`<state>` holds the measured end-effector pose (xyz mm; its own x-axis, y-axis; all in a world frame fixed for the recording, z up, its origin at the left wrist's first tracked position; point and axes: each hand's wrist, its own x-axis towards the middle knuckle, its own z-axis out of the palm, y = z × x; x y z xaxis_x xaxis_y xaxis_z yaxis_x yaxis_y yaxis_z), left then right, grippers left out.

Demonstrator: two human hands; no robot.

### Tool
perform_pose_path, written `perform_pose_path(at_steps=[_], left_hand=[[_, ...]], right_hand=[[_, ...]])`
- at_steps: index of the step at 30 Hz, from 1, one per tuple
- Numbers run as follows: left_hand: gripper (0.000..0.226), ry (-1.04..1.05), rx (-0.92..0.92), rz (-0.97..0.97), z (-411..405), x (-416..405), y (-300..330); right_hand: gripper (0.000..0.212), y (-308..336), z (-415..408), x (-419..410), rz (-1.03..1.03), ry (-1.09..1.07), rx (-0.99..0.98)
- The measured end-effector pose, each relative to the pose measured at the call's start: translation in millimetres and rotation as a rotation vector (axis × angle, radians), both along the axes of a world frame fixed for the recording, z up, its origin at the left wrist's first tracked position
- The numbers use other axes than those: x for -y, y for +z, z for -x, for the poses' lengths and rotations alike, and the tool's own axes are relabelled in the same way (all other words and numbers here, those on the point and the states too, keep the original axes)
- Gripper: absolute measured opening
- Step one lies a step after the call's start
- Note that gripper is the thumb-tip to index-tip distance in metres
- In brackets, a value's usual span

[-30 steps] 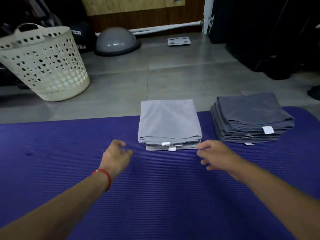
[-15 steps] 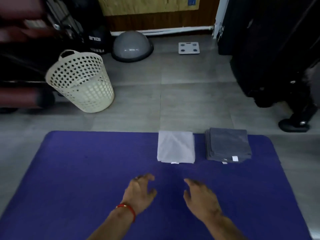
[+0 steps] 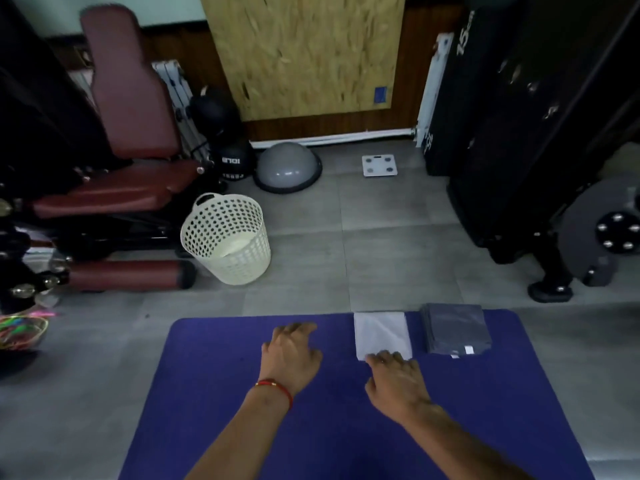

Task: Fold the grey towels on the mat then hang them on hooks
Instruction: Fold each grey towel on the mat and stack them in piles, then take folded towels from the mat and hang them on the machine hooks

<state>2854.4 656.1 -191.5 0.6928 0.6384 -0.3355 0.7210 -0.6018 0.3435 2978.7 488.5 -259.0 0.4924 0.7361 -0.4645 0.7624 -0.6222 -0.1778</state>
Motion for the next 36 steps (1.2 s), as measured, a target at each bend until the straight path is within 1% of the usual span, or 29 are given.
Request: perform_pose_path(at_steps=[3,8,11,14,17,19,22,24,27,31,33,36], left_hand=[[0.052,-0.022,0.116,-0.044,-3,-52,19],[0.051,-0.081,0.193,-0.056,-28,-134,32],[0.050,-0.082,0.234,-0.025,-64,-181,32],[0.048,-0.074,0.251,-0.001,-112,-234,22],[0.048,-0.080,0.278,-0.012,-181,-297,6],[0.051,-0.102,0.287,-0.037,-242,-346,-7],[0.058,-0.228,0.205,-0.078,-350,-415,-27],[0.059,-0.264,0.159,-0.065,-415,-451,-37],[0.062,-0.326,0.158,-0.045,-494,-488,-32],[0.055,-0.487,0.077,-0.053,-581,-521,-10],[0.056,-0.592,0.038,-0.044,-621,-527,-3],[0.059,-0.756,0.023,0.007,-676,-519,0]], right_hand=[[0.059,26,8,-54,-0.045,-0.048,0.037],[0.059,50,6,-140,-0.080,-0.167,0.053],[0.059,53,-22,-192,-0.072,-0.187,0.064],[0.060,37,-76,-250,-0.069,-0.202,0.061],[0.062,3,-155,-319,-0.094,-0.262,0.010],[0.061,-27,-218,-372,-0.099,-0.281,-0.028],[0.059,-67,-315,-445,-0.100,-0.322,-0.038],[0.060,-79,-372,-480,-0.065,-0.337,-0.024],[0.067,-73,-436,-515,-0.036,-0.345,-0.023],[0.080,-42,-491,-530,-0.020,-0.463,-0.095],[0.079,-25,-509,-525,-0.031,-0.549,-0.116],[0.072,-8,-529,-509,-0.054,-0.744,-0.125]])
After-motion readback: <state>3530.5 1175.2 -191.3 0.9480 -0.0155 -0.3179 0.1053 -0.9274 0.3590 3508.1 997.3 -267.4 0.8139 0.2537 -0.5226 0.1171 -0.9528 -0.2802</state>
